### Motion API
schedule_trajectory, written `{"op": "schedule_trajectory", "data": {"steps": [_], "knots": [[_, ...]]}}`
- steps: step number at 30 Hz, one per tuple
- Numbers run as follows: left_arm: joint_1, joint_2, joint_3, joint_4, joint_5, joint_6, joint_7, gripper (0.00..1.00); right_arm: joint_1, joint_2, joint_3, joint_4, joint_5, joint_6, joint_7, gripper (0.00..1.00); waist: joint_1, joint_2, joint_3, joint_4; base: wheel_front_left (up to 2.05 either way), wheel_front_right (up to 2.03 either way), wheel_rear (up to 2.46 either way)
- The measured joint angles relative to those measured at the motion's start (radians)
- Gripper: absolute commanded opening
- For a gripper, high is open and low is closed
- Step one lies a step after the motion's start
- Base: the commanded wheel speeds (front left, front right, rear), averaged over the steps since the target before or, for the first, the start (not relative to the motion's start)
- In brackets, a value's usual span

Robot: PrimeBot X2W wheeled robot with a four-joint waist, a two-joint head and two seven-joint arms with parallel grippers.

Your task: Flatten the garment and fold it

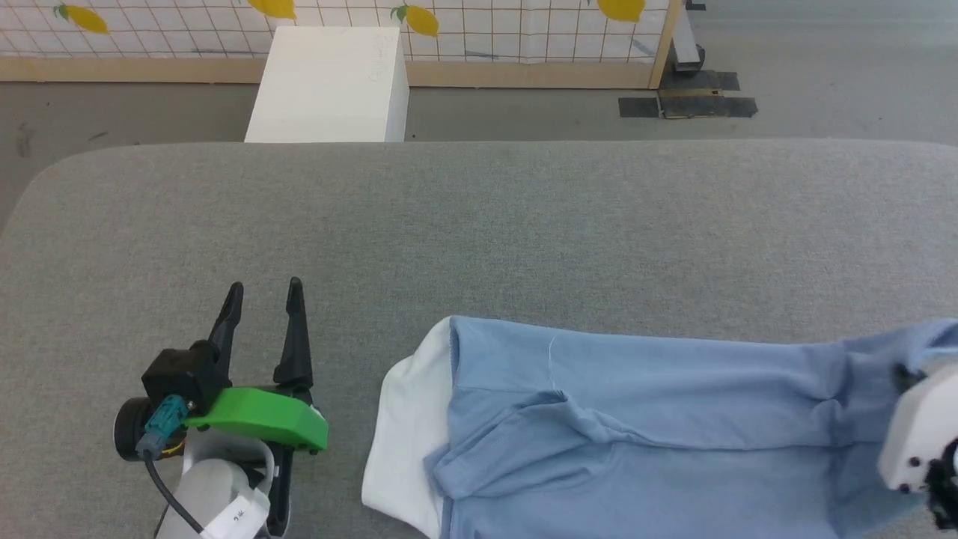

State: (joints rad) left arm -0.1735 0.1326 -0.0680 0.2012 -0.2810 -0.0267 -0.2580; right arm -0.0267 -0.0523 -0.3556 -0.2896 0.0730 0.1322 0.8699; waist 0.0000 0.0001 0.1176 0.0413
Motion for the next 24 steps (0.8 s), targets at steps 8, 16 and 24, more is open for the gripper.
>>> {"op": "schedule_trajectory", "data": {"steps": [8,16,24], "knots": [[0.000,-0.007,0.002,0.001,0.008,-0.008,0.000,1.00,0.058,-0.009,0.396,-0.312,0.060,0.000,0.134,0.00,0.0000,-0.0001,0.001,0.019,0.00,0.00,0.00],[-0.004,-0.017,-0.007,0.009,0.009,-0.021,0.000,1.00,-0.116,-0.026,0.713,-0.146,0.069,0.000,0.038,0.00,0.0000,-0.0001,0.015,0.049,0.00,0.00,0.00],[-0.035,-0.036,-0.012,0.015,0.013,-0.034,0.000,1.00,-0.284,-0.007,0.913,0.188,0.093,0.000,-0.124,0.00,0.0000,0.0000,0.052,0.094,0.00,0.00,0.00]]}}
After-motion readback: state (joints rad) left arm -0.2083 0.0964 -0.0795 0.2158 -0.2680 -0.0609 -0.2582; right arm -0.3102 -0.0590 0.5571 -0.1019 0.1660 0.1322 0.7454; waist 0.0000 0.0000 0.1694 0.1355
